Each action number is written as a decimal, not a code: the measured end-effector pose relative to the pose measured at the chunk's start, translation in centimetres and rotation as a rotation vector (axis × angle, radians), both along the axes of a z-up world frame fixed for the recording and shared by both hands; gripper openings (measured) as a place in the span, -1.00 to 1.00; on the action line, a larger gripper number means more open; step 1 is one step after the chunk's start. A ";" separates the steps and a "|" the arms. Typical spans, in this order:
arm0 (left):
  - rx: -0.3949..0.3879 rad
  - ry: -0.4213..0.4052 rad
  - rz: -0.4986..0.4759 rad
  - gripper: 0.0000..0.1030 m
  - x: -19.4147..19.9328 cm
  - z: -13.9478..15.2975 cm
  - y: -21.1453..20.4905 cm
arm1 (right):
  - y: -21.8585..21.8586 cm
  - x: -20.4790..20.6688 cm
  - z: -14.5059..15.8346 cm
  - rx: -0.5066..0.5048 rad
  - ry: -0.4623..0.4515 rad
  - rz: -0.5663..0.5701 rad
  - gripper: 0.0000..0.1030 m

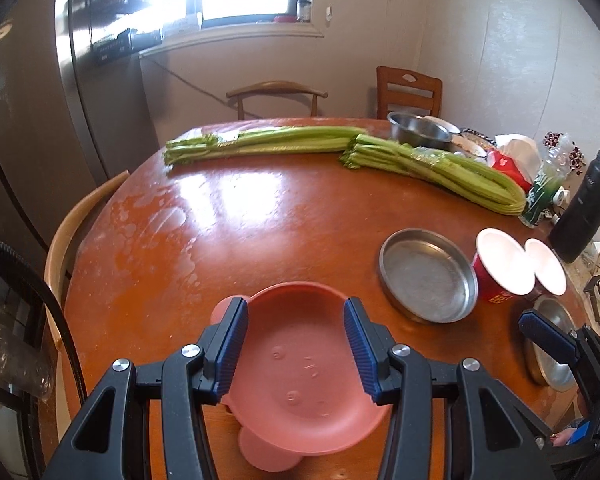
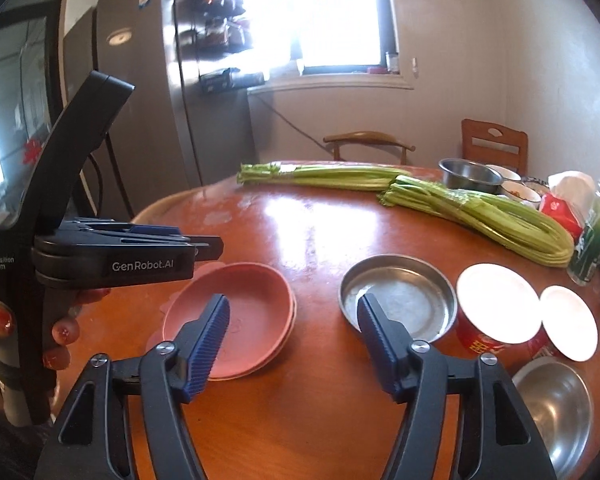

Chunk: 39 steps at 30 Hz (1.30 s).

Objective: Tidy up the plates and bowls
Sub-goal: 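Move the left gripper toward the shallow silver metal tray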

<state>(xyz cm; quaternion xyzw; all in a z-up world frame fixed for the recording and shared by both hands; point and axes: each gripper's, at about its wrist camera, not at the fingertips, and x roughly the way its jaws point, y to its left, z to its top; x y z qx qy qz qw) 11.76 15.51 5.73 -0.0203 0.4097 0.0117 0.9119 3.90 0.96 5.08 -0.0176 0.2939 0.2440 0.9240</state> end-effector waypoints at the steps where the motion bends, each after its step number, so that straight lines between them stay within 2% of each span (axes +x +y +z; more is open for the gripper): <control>1: 0.002 -0.004 -0.003 -0.03 -0.1 0.3 -0.3 | -0.7 -0.2 0.3 0.011 -0.005 -0.010 0.33; 13: 0.058 -0.022 -0.078 -0.03 -0.2 3.0 -5.9 | -6.9 -0.5 1.6 0.147 0.059 -0.115 0.41; 21: 0.085 -0.019 -0.130 -0.03 1.3 3.6 -8.8 | -8.6 -0.6 1.2 0.172 0.091 -0.165 0.43; 29: 0.116 0.002 -0.188 -0.03 4.3 2.4 -11.1 | -8.4 1.0 -0.4 0.146 0.154 -0.196 0.43; 36: 0.121 0.074 -0.225 -0.03 7.7 -0.5 -11.7 | -8.1 3.3 -2.2 0.131 0.212 -0.239 0.43; 39: 0.123 0.108 -0.225 -0.03 8.9 -1.8 -11.5 | -7.9 4.6 -3.5 0.126 0.269 -0.268 0.43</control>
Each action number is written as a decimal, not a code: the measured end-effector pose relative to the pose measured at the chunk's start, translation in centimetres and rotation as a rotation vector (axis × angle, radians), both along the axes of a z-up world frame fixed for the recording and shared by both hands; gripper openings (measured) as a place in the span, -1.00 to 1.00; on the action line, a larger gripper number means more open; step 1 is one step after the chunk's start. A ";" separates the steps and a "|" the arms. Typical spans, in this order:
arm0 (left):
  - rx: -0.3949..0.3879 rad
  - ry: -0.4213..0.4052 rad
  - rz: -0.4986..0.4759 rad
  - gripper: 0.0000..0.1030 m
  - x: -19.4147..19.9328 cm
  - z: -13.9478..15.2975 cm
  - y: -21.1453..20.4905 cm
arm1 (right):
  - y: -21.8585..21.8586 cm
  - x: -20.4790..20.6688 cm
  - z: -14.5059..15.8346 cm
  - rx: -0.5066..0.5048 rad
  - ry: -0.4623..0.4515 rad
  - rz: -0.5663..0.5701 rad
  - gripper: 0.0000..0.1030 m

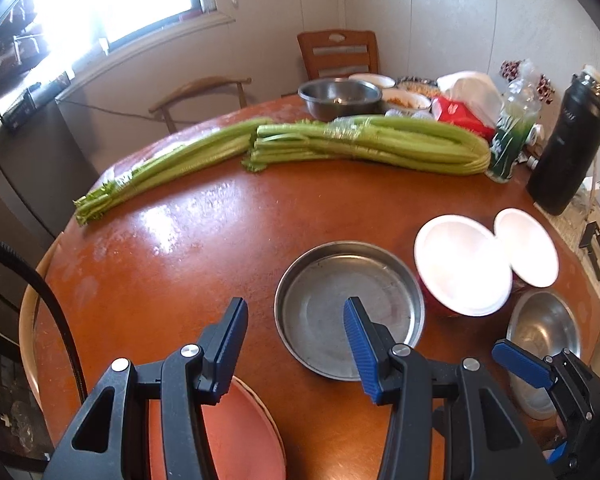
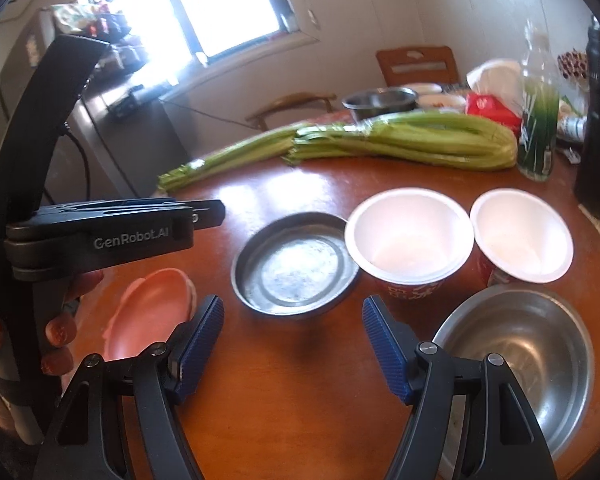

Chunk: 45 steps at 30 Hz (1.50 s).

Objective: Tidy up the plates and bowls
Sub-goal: 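Move the left gripper toward the shallow silver metal tray, then close the left gripper on the silver tray rim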

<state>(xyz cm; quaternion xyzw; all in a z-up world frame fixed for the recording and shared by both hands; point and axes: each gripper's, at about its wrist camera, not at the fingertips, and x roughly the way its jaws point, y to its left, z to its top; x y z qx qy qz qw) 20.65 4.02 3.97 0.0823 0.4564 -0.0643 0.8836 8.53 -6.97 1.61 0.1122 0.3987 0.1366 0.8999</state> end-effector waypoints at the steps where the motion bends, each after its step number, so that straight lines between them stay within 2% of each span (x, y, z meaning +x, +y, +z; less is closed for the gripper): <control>1: 0.002 0.007 0.001 -0.03 0.2 -0.3 0.1 | 0.0 0.4 -0.4 0.003 0.021 -0.007 0.43; 8: 0.010 0.092 0.022 -0.03 2.9 -3.4 1.1 | 0.5 2.3 -2.6 0.021 0.119 -0.024 0.43; 15: 0.004 0.155 0.039 -0.03 4.4 -6.0 1.5 | 0.5 3.6 -3.5 0.022 0.161 -0.061 0.43; 28: -0.022 0.199 0.039 -0.03 5.7 -7.3 1.8 | 1.5 5.7 -3.5 -0.037 0.202 -0.087 0.43; 41: -0.019 0.253 0.046 -0.03 6.5 -8.9 1.6 | 2.7 7.6 -5.6 -0.067 0.289 -0.088 0.43; 45: -0.036 0.249 0.041 -0.03 6.6 -9.0 1.8 | 2.7 7.8 -5.6 -0.050 0.263 -0.063 0.43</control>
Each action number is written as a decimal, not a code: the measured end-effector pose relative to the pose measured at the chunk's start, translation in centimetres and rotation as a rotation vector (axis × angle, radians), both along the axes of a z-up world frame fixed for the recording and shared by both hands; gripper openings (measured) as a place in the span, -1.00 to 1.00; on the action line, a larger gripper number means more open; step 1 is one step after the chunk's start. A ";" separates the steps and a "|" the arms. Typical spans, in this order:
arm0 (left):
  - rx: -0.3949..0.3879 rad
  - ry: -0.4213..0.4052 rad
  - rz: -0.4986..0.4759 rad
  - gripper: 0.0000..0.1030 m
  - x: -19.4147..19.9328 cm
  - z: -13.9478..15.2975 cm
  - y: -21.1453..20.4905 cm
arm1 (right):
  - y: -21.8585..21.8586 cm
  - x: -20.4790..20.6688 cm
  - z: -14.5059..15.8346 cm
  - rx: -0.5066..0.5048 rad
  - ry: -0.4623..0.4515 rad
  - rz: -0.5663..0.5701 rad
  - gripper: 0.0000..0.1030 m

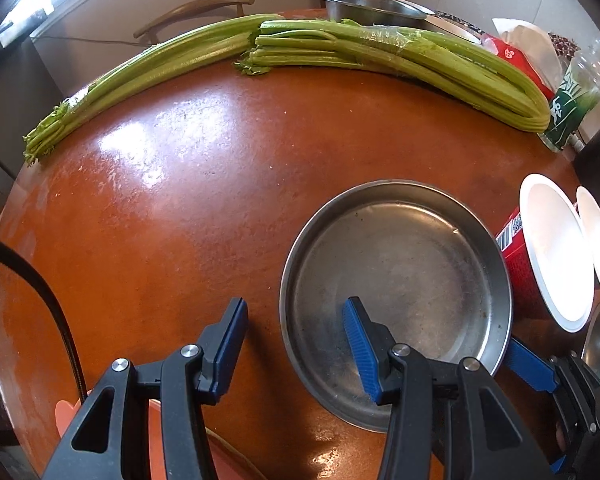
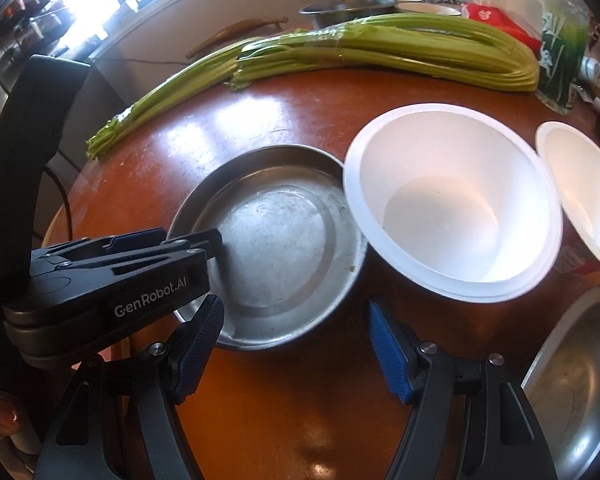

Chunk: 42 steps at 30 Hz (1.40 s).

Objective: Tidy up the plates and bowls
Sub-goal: 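Close the left gripper on the silver tray rim, then lift the silver tray with the left gripper over the pink plate stack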

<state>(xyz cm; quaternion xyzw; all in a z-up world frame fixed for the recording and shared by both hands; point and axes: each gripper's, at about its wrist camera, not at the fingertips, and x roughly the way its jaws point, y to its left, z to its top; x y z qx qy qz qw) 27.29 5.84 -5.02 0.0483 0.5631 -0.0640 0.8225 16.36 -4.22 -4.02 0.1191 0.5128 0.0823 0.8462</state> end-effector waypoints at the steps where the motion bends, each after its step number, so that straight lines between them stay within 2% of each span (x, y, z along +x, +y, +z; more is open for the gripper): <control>1: -0.007 0.001 -0.003 -0.03 0.0 0.0 0.0 | 0.1 0.1 0.0 0.007 -0.008 0.011 0.43; 3: -0.011 -0.003 -0.014 -0.03 -0.1 -0.1 -0.1 | 0.3 0.1 0.0 0.010 -0.023 0.031 0.43; 5: -0.001 -0.010 -0.025 -0.06 -0.2 0.0 -0.4 | 0.5 0.1 0.0 0.046 -0.035 0.067 0.28; 11: -0.014 -0.023 -0.009 -0.20 -0.4 0.2 0.3 | 0.3 0.1 0.1 0.065 -0.056 0.074 0.18; 19: -0.010 -0.076 0.007 -0.20 -1.5 2.3 1.0 | 0.6 -0.9 2.0 0.075 -0.119 0.104 0.18; 42: -0.003 -0.212 0.041 -0.20 -8.6 7.7 2.0 | 1.3 -6.2 6.4 0.092 -0.238 0.165 0.18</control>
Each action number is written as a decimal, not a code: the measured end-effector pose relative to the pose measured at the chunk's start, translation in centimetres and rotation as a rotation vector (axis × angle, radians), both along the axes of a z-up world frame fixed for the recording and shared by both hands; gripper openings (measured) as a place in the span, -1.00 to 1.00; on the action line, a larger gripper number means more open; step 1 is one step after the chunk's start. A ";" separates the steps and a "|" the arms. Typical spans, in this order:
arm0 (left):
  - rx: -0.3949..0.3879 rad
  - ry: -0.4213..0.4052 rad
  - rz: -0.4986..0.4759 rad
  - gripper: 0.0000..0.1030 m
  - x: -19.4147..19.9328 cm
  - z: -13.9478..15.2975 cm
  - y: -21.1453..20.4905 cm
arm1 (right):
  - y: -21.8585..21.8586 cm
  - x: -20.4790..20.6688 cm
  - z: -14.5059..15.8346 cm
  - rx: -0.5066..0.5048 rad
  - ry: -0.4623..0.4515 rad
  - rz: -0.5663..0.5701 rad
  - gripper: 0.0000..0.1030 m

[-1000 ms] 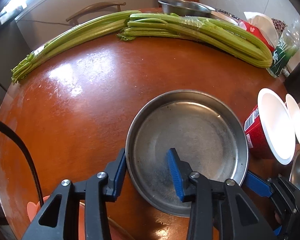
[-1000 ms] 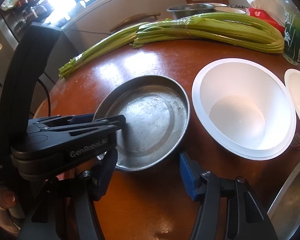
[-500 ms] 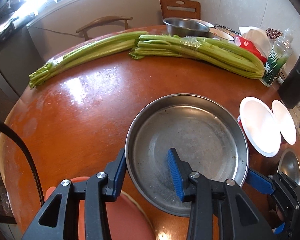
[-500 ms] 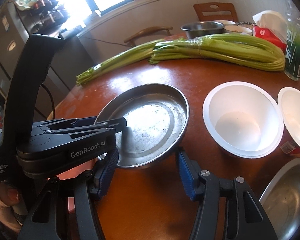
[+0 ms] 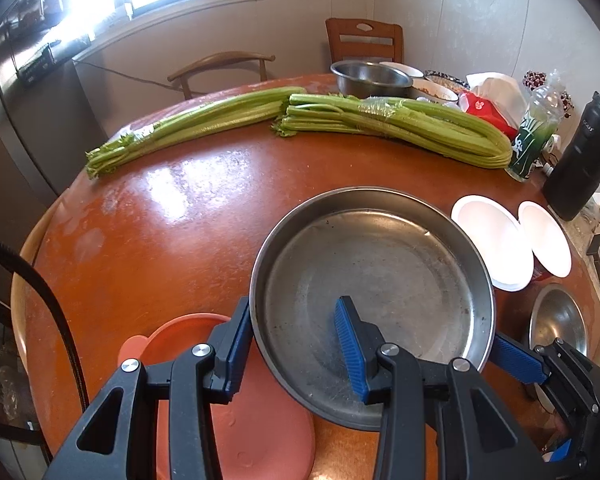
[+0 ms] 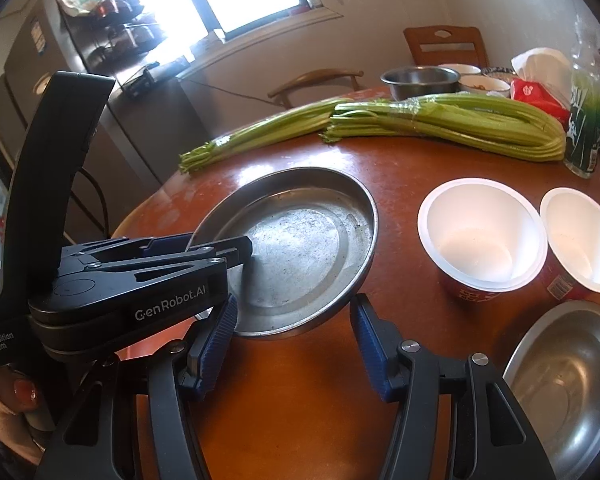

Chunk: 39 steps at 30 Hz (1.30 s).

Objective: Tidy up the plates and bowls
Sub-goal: 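Lift the silver tray with the left gripper over the pink plate stack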

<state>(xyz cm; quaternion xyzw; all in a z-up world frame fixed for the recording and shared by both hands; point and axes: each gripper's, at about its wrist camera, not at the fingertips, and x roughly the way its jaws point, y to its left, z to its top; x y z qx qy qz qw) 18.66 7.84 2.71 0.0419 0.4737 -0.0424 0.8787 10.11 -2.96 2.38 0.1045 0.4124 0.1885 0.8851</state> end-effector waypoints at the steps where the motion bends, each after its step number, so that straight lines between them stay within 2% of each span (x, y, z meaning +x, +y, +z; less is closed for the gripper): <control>1: 0.002 -0.004 0.002 -0.20 -0.2 0.1 0.1 | 0.1 -0.2 0.2 0.000 -0.006 0.003 0.18; 23: -0.008 -0.092 0.115 -0.20 -6.5 3.3 5.6 | 4.7 -4.0 3.0 0.004 -0.112 0.151 0.18; 34: -0.033 -0.101 0.151 -0.20 -8.4 2.5 7.6 | 6.3 -4.7 2.3 -0.015 -0.126 0.197 0.18; 39: -0.064 -0.076 0.173 -0.20 -8.5 0.9 8.7 | 7.3 -4.6 1.5 -0.034 -0.111 0.225 0.18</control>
